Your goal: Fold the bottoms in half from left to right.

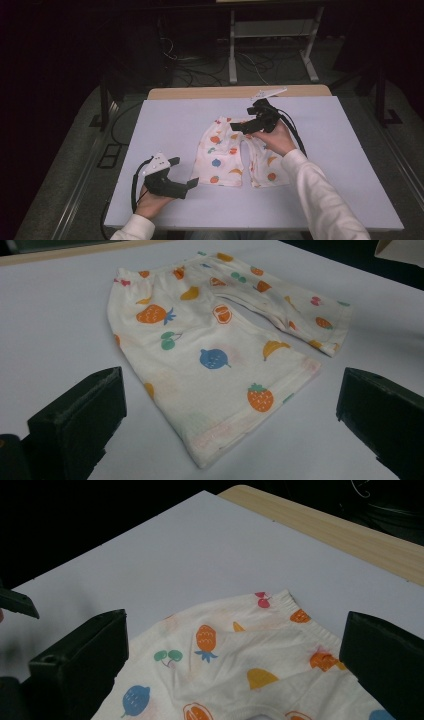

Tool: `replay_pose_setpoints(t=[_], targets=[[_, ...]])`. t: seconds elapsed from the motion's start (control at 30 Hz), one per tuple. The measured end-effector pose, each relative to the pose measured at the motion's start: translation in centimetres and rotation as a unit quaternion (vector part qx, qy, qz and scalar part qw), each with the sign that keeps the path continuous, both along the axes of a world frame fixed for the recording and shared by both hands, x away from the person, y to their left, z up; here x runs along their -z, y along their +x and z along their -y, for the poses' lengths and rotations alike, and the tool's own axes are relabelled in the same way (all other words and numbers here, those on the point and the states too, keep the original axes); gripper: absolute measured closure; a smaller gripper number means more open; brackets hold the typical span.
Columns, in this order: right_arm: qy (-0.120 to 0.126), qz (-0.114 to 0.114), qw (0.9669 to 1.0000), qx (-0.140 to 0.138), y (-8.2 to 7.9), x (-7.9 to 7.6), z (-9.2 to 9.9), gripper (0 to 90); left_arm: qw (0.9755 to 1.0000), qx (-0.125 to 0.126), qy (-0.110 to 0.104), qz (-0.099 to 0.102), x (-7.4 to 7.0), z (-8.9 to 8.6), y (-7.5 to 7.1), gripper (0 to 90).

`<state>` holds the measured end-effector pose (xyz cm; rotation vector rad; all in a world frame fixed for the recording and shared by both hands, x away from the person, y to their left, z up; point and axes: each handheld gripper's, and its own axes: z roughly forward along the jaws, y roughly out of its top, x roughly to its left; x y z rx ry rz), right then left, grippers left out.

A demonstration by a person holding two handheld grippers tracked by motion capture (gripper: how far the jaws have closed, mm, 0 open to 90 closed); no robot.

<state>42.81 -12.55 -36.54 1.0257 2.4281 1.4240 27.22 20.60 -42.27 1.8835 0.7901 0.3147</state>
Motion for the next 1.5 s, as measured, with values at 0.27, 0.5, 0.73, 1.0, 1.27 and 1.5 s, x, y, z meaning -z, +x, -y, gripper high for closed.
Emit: replay_pose_setpoints(t=[0.27, 0.5, 0.73, 1.0, 1.27, 1.5], targets=[[-0.01, -0.006, 0.9999, 0.002, 1.2, 0.5, -1.2, 0.0, 1.0, 0.0, -0.002, -0.001, 0.0, 0.0, 0.0, 0.0], [-0.013, -0.006, 0.9999, 0.003, 2.2, 0.6, -2.2, 0.0, 1.0, 0.001, -0.002, -0.001, 0.0, 0.0, 0.0, 0.0], [-0.014, -0.007, 0.9999, 0.005, 3.1, 0.9, -3.0, 0.0, 1.0, 0.001, -0.002, -0.001, 0.0, 0.0, 0.1, 0.0], [-0.022, -0.007, 0.9996, 0.018, 4.2, 2.0, -3.7, 0.0, 1.0, 0.0, -0.002, -0.002, 0.1, -0.1, 0.1, 0.0], [-0.032, -0.012, 0.9991, 0.026, 5.4, 2.7, -4.5, 0.0, 1.0, 0.001, -0.002, -0.003, 0.1, 0.0, 0.2, 0.0], [-0.036, -0.017, 0.9987, 0.033, 6.5, 3.4, -5.3, 0.0, 1.0, 0.005, -0.002, -0.004, 0.2, 0.0, 0.3, 0.0]])
